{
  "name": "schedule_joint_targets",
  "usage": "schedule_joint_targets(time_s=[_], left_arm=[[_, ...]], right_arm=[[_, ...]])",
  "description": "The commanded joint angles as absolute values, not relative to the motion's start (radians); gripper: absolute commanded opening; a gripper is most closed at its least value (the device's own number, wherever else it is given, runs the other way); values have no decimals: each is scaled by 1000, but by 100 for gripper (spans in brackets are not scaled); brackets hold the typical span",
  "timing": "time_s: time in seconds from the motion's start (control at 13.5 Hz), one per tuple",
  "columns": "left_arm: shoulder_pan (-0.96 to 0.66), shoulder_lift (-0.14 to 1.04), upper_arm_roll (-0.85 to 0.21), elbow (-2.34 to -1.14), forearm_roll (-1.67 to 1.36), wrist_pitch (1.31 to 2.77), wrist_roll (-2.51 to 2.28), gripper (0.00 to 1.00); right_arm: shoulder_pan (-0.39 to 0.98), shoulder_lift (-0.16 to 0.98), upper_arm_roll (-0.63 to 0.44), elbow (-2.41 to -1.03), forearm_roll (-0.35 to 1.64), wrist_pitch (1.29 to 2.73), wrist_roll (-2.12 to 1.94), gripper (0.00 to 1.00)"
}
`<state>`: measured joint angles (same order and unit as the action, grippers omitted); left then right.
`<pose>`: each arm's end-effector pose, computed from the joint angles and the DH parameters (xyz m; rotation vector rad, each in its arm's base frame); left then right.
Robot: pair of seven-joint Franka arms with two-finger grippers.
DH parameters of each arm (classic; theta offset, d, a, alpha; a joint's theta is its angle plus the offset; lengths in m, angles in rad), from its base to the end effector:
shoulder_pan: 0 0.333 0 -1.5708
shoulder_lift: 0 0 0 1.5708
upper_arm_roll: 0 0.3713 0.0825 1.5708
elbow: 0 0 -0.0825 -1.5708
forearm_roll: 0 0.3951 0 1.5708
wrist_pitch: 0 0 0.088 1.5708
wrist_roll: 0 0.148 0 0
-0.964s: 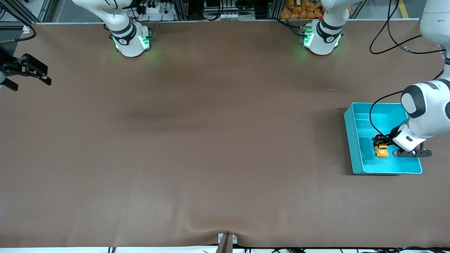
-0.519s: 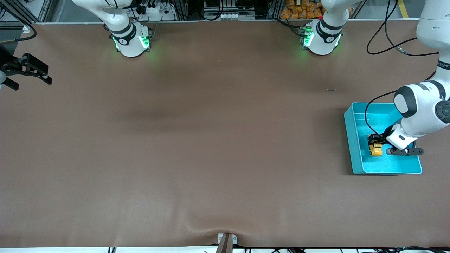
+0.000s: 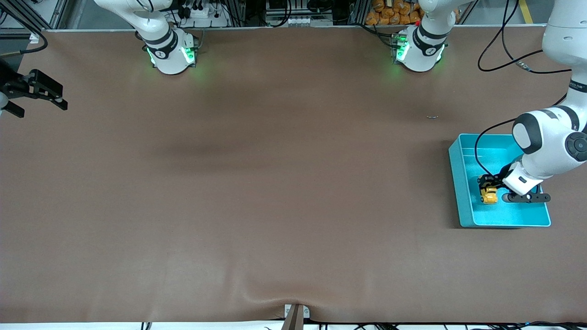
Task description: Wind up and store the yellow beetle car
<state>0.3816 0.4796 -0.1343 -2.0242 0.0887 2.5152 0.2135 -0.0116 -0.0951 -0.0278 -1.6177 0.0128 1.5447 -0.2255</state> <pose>0.6161 0.1590 0.2116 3.1363 -0.0348 0.0298 0.5284 -0.0197 0.6659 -3.1154 -0.2916 -0.0374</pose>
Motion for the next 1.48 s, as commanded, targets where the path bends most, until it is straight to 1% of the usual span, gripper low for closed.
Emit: schedule_joint_targets(time_s=[0.0, 0.22, 0.45, 0.59, 0.89, 0.96, 1.19, 1.41], left_arm=[[387, 476, -138, -2029, 90, 2537, 230, 100], [382, 456, -141, -2033, 89, 2531, 226, 100], [371, 396, -146, -2033, 91, 2487, 218, 100], [374, 355, -184, -2025, 89, 2445, 207, 100], [373, 253, -241, -2007, 87, 2301, 131, 100], [373, 238, -261, -1984, 83, 2252, 114, 100], [373, 227, -351, -1896, 77, 2090, -7, 100], [374, 210, -445, -1855, 77, 2001, -122, 100]], right_arm=[[-14, -98, -23, -1603, -2, 1531, -218, 100], [-14, -98, -25, -1601, -2, 1531, -218, 100], [-15, -98, -25, -1601, -2, 1529, -218, 100], [-15, -98, -25, -1600, -2, 1529, -219, 100], [-17, -98, -26, -1600, -3, 1528, -219, 100], [-17, -98, -26, -1600, -3, 1528, -219, 100], [-31, -100, -26, -1600, -5, 1528, -222, 100], [-34, -98, -26, -1600, -5, 1529, -222, 100]])
